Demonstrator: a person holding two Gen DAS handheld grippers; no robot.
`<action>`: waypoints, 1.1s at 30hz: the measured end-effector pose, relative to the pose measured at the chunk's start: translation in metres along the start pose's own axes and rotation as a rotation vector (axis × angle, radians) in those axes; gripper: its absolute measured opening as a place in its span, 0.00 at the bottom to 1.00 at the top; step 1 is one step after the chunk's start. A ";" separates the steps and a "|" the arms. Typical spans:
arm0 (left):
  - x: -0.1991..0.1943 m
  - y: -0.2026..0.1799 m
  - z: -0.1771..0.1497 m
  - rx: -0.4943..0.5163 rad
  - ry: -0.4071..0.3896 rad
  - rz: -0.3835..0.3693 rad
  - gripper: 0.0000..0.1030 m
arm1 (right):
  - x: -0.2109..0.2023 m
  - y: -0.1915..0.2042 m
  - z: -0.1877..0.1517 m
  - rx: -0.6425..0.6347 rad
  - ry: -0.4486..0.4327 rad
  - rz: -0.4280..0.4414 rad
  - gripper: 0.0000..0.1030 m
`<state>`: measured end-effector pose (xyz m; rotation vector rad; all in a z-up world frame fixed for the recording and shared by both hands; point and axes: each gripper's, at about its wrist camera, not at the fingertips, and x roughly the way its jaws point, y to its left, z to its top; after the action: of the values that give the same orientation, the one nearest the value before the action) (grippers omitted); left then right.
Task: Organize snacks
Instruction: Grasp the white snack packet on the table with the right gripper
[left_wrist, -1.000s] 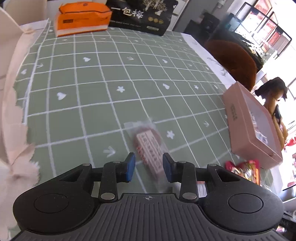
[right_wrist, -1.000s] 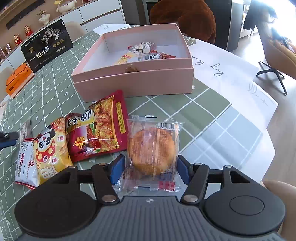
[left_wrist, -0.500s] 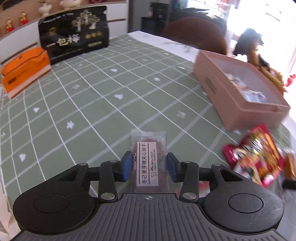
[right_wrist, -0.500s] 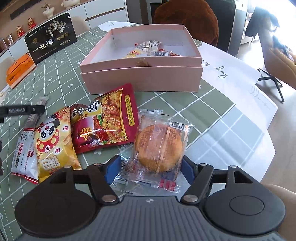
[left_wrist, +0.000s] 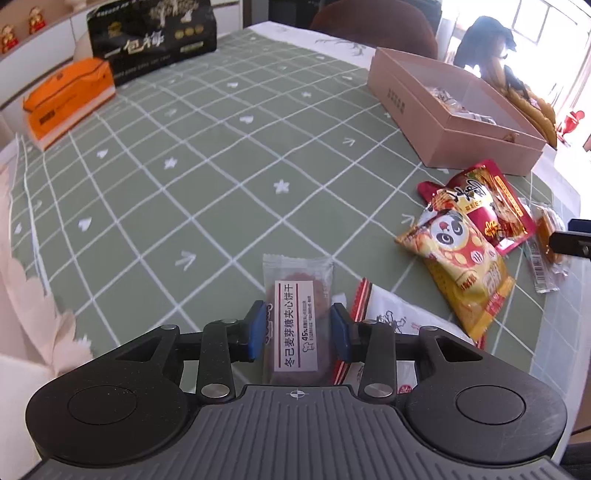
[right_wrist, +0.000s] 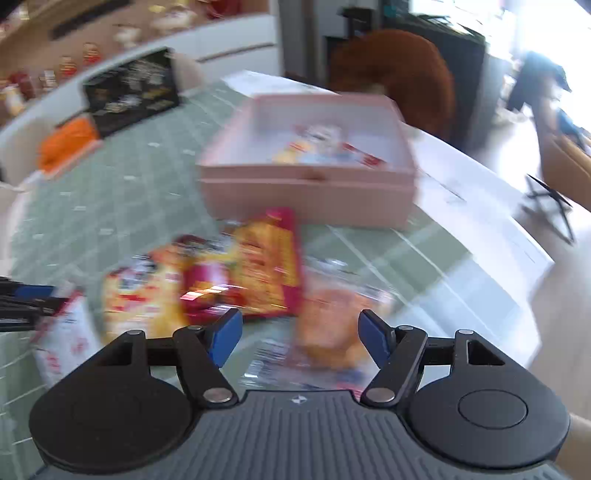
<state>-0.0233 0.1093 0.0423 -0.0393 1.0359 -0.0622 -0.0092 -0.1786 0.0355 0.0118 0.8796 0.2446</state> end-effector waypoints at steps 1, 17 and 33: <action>-0.002 0.004 -0.001 -0.019 0.002 -0.008 0.42 | -0.005 0.008 0.001 -0.026 -0.007 0.046 0.68; -0.006 0.025 0.001 -0.150 0.000 -0.031 0.42 | 0.028 0.171 -0.019 -0.501 0.107 0.357 0.70; -0.019 0.019 -0.019 -0.124 0.030 -0.064 0.42 | 0.054 0.132 -0.006 -0.334 0.121 0.234 0.77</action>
<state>-0.0491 0.1296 0.0478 -0.1844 1.0678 -0.0569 -0.0085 -0.0389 0.0054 -0.2140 0.9493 0.6142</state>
